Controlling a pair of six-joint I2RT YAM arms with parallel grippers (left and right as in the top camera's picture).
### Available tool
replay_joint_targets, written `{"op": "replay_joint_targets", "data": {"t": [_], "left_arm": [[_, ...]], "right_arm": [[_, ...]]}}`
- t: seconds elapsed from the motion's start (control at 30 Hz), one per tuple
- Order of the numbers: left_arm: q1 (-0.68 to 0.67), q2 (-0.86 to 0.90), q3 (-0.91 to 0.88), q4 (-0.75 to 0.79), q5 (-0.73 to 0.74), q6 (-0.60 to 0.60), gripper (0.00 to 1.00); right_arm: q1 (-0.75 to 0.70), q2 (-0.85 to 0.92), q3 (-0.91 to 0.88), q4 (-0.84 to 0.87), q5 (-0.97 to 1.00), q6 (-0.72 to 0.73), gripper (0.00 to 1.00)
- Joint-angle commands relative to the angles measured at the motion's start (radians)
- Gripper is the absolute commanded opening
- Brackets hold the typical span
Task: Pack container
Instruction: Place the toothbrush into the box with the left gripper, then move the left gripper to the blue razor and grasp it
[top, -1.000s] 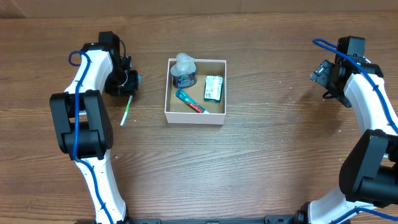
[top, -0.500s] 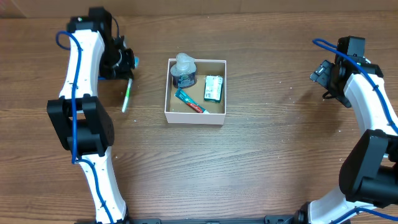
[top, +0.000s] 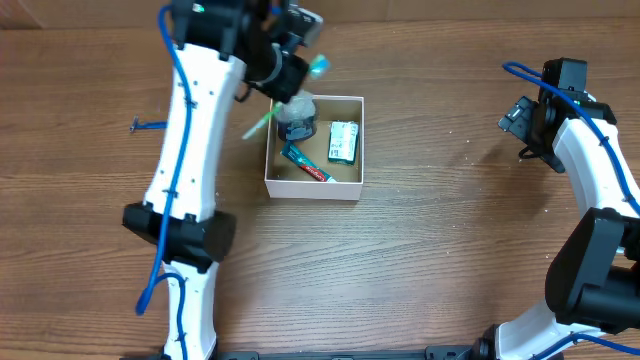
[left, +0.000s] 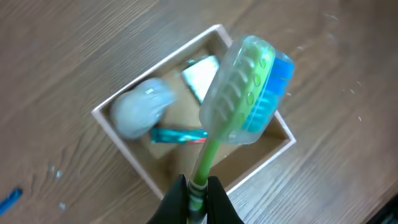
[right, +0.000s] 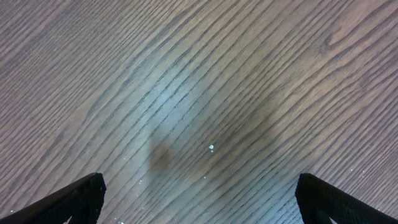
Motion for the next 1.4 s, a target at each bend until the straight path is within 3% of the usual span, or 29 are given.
{"op": "replay_joint_targets", "data": {"t": [0.0,0.2,0.33,0.5,0.53,0.57,0.6,0.63,0.73,0.87,0.93,1.1,1.3,1.37], "left_arm": [[-0.085,-0.031,-0.008,-0.002,-0.014,0.179,0.04],[-0.133,-0.029,-0.252,0.009,0.006,0.410,0.04],[-0.133,-0.027,-0.448,0.104,0.010,0.445,0.04],[-0.134,-0.027,-0.535,0.185,0.080,0.444,0.04],[-0.134,-0.027,-0.535,0.185,0.079,0.444,0.08],[-0.134,-0.027,-0.535,0.186,0.079,0.444,0.27],[-0.134,-0.027,-0.535,0.188,0.078,0.444,0.65],[-0.134,-0.027,-0.535,0.193,0.074,0.444,0.77],[-0.134,-0.028,-0.529,0.200,0.006,0.443,0.84],[-0.134,-0.028,-0.410,0.148,-0.067,0.350,0.85],[-0.126,-0.029,-0.282,0.068,-0.081,0.301,0.93],[0.002,-0.126,-0.171,0.057,-0.083,0.153,1.00],[0.408,-0.139,-0.194,0.154,-0.081,-0.236,1.00],[0.504,-0.102,-0.230,0.195,-0.081,-0.310,1.00]], "right_arm": [[-0.001,0.001,0.014,0.003,0.003,-0.002,1.00],[-0.001,0.001,0.014,0.003,0.004,-0.002,1.00],[-0.001,0.001,0.014,0.004,0.004,-0.002,1.00],[-0.001,0.001,0.014,0.004,0.004,-0.002,1.00],[-0.001,0.001,0.014,0.004,0.004,-0.002,1.00],[-0.001,0.001,0.014,0.004,0.004,-0.002,1.00],[-0.001,0.001,0.014,0.003,0.003,-0.002,1.00],[-0.001,0.001,0.014,0.003,0.003,-0.002,1.00],[-0.001,0.001,0.014,0.003,0.004,-0.002,1.00],[-0.001,0.001,0.014,0.004,0.004,-0.002,1.00],[-0.001,0.001,0.014,0.004,0.003,-0.002,1.00],[-0.001,0.001,0.014,0.004,0.003,-0.002,1.00],[-0.001,0.001,0.014,0.004,0.004,-0.002,1.00],[-0.001,0.001,0.014,0.004,0.004,-0.002,1.00]]}}
